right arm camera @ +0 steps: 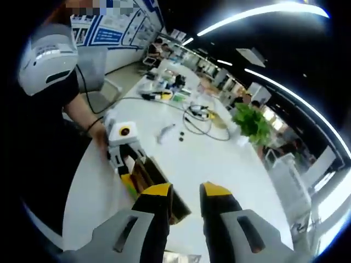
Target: Extract single mask from mask box in order stack masks on table
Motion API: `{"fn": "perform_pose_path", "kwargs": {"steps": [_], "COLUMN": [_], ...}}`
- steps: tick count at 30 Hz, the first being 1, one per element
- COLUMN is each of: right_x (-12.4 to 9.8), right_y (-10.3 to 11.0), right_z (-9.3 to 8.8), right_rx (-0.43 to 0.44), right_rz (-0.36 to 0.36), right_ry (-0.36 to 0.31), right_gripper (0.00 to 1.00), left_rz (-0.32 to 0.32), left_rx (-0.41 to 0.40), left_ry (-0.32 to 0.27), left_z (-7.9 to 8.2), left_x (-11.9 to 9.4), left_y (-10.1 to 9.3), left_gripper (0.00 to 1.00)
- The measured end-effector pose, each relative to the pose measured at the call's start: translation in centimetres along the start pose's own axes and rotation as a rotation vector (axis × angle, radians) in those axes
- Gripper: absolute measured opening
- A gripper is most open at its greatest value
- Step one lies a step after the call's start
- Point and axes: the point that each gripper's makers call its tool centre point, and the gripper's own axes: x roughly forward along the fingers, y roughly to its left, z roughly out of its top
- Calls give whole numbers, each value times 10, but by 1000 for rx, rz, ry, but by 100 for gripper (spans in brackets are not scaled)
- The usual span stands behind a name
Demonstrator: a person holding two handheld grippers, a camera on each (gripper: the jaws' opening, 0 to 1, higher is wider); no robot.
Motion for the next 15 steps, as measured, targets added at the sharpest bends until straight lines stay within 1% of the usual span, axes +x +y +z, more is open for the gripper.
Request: {"fn": "perform_pose_path", "kwargs": {"steps": [4, 8, 10, 15], "right_x": [7, 16, 19, 29], "right_y": [0, 1, 2, 9], "right_z": [0, -2, -1, -2], "right_rx": [-33, -81, -88, -135], "right_rz": [23, 64, 79, 143], "right_ry": [21, 58, 63, 96], "right_gripper": [18, 17, 17, 17], "left_rz": [2, 0, 1, -1], "left_rx": [3, 2, 3, 3], "left_ry": [1, 2, 2, 3], "left_z": [-1, 0, 0, 0], "left_x": [0, 0, 0, 0], "left_y": [1, 0, 0, 0], "left_gripper": [31, 31, 31, 31]}}
